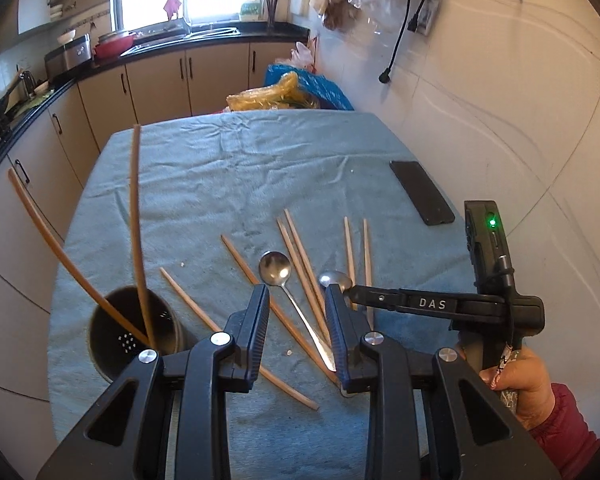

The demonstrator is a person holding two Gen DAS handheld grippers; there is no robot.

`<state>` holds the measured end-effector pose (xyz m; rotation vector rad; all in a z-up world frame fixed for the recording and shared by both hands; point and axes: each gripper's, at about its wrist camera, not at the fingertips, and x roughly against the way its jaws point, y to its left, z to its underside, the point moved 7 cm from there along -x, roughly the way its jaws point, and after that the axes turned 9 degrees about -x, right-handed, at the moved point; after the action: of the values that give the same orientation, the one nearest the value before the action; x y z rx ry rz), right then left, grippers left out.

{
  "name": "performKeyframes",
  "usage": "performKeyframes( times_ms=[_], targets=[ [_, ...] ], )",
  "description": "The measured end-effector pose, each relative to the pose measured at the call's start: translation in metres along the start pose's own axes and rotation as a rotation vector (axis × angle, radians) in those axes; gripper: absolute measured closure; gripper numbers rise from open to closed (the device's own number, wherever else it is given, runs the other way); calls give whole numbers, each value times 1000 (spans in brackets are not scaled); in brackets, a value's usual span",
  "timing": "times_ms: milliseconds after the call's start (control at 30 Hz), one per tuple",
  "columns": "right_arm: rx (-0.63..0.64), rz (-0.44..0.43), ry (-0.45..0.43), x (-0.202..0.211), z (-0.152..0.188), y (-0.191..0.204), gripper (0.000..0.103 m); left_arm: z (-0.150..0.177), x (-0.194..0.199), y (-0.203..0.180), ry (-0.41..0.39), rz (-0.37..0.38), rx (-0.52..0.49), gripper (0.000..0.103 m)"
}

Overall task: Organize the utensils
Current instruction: 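Grasp a metal spoon by its handle with the right tool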

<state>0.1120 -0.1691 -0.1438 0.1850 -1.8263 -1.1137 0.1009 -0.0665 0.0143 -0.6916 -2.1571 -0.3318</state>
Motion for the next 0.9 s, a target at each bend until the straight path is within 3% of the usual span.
performKeyframes(
  times_ms=[367,467,500,567,900],
  targets=[
    [-96,-27,26,-33,-16,-4,74,-3,-8,-2,17,12,6,75],
    [-101,-33,-5,-36,-24,1,74,-5,-13,-2,25,15,12,76],
    [-92,-37,-13,-35,-26,2,76,-6,-16,-2,31,16,15,76],
    [-61,-52,-27,-32,-27,10,96,-7,-20,-2,42,20,22,75],
    [41,-108,-154,18,-32,22,100,-19,-86,-4,132,28,82,76]
  ],
)
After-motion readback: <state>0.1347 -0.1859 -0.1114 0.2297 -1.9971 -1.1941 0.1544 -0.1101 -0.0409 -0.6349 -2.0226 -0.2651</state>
